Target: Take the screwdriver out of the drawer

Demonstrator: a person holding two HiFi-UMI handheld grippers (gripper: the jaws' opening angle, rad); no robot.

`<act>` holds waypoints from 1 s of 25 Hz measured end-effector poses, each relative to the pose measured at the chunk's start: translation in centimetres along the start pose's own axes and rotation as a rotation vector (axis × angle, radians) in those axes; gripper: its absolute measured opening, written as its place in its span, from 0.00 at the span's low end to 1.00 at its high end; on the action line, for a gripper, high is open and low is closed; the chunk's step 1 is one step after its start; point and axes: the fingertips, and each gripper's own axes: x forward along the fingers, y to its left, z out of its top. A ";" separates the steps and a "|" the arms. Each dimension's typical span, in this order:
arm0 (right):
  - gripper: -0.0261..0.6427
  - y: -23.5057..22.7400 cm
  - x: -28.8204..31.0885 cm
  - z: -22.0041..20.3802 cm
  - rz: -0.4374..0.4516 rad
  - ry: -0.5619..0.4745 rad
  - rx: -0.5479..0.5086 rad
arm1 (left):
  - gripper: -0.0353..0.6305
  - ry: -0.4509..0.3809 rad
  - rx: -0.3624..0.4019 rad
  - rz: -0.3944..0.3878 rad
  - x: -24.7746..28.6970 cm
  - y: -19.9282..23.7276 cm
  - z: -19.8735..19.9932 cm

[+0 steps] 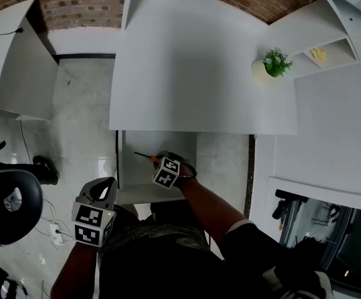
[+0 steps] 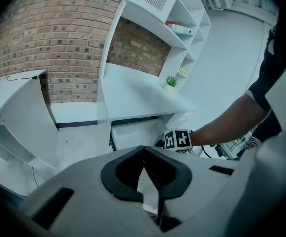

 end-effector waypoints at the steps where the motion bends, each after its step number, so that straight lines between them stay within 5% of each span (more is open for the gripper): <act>1: 0.15 0.1 0.4 0.1 0.006 0.007 -0.011 | 0.08 0.000 -0.005 0.002 0.0 0.1 -0.1; 25: 0.19 0.0 4.6 -0.9 0.015 0.144 -0.079 | 0.08 0.004 -0.060 0.021 0.2 1.2 -0.7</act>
